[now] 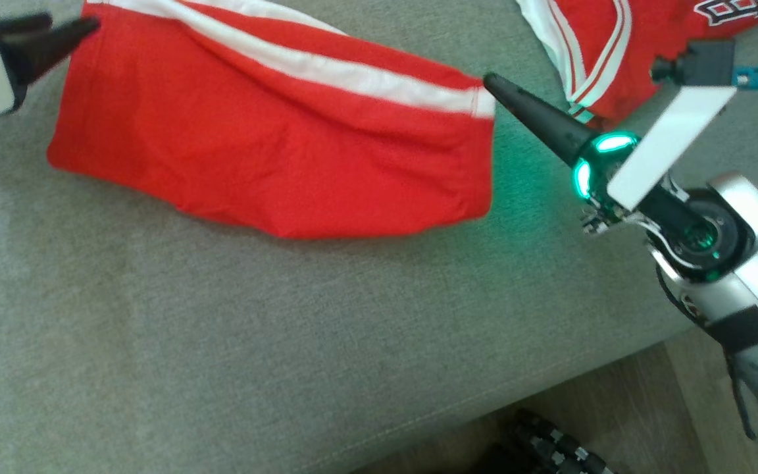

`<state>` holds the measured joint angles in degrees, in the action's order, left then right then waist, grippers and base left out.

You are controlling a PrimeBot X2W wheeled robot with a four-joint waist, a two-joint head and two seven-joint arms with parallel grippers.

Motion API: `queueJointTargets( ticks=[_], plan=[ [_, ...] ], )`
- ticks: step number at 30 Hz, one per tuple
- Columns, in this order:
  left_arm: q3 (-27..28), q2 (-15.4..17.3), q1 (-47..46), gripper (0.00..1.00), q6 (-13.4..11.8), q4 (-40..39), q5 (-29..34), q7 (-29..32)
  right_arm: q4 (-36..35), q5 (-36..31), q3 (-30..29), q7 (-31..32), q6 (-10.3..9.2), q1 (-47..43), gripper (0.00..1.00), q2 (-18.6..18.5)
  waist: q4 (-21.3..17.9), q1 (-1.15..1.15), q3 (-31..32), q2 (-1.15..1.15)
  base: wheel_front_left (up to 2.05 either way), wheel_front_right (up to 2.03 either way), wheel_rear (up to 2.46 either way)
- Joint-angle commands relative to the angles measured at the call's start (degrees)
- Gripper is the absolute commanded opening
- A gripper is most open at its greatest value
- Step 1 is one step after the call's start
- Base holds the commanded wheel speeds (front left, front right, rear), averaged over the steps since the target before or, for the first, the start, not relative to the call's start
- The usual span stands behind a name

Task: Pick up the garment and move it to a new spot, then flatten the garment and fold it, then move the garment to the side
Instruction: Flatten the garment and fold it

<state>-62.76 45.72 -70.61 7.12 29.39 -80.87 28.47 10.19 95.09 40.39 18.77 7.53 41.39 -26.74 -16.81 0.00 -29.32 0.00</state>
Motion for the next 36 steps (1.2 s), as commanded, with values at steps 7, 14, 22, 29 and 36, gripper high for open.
queueJointTargets(
  ticks=[7, 14, 22, 29, 36],
  plan=[
    [-1.1, 3.1, -1.0, 1.0, 0.4, 0.8, 0.1, 4.1, -2.7, -0.6, -2.8, -0.1, -0.04, -4.7, 1.0, -3.7, -1.2, 0.0, 0.9, 0.0, 0.0, 0.0, 0.0],
    [-2.9, 3.0, -1.0, 1.0, 0.4, 2.4, -2.4, 9.9, -5.3, -0.6, -5.3, -1.5, -0.04, -7.4, 1.0, -5.0, -3.1, 0.0, 0.4, 0.0, 0.0, 0.0, 0.0],
    [-4.7, 2.1, -2.1, 0.48, 0.4, 2.0, -3.6, 16.7, -6.9, -0.9, -7.5, -2.8, -0.04, -10.1, 1.0, -6.1, -3.6, 0.0, -0.6, 0.0, 0.0, 0.0, 0.0],
    [-4.8, 1.4, -2.3, 0.0, 0.4, 2.0, -3.8, 16.6, -6.9, -1.6, -7.6, -2.5, -0.04, -10.6, 1.0, -5.3, -3.0, 0.0, 0.7, 0.0, 0.0, 0.0, 0.0],
    [-4.3, 1.2, -1.1, 0.0, 0.4, 2.5, -5.3, 15.8, -5.9, -2.2, -7.6, -1.9, -0.04, -11.3, 1.0, -4.8, -0.3, 0.0, 4.9, 0.0, 0.0, 0.0, 0.0]
  ],
)
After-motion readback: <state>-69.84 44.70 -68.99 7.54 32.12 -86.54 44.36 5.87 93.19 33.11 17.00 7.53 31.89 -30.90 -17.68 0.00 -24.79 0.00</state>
